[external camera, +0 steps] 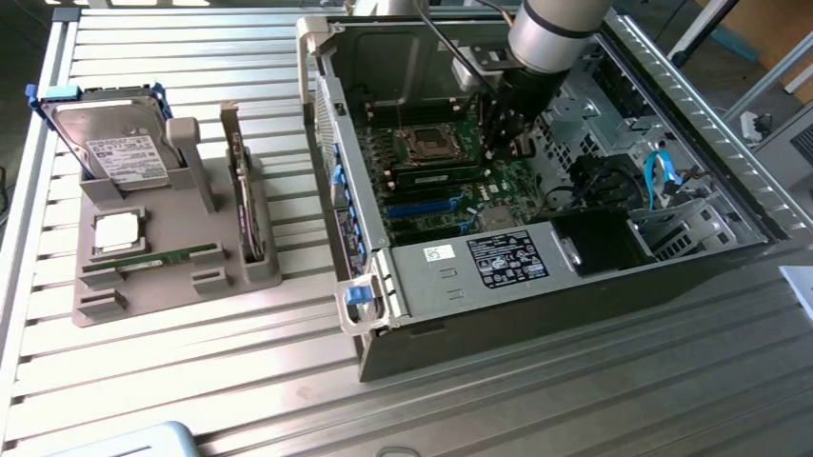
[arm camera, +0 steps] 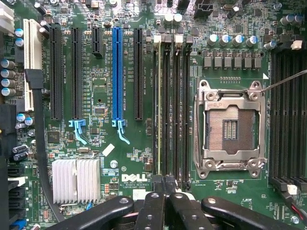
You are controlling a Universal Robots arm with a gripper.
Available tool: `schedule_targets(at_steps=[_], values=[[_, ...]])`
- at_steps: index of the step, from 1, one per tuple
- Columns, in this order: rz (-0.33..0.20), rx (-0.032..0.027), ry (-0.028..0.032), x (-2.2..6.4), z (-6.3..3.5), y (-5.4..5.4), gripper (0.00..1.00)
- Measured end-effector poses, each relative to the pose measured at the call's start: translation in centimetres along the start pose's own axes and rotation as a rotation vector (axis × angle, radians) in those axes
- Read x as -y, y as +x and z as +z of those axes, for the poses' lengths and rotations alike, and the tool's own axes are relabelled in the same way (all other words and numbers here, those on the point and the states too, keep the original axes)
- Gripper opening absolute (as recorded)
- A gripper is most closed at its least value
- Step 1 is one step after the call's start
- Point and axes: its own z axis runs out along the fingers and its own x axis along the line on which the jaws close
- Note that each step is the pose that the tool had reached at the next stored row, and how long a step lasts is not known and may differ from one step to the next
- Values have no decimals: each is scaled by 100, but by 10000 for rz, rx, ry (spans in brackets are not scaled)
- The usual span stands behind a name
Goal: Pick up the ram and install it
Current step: 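Press down the ram until it locks into place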
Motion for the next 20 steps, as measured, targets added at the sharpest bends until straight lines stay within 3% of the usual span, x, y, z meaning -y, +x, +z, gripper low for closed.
schedule_targets(at_steps=[20], values=[[0,-6,-1,-1,67,5,10]])
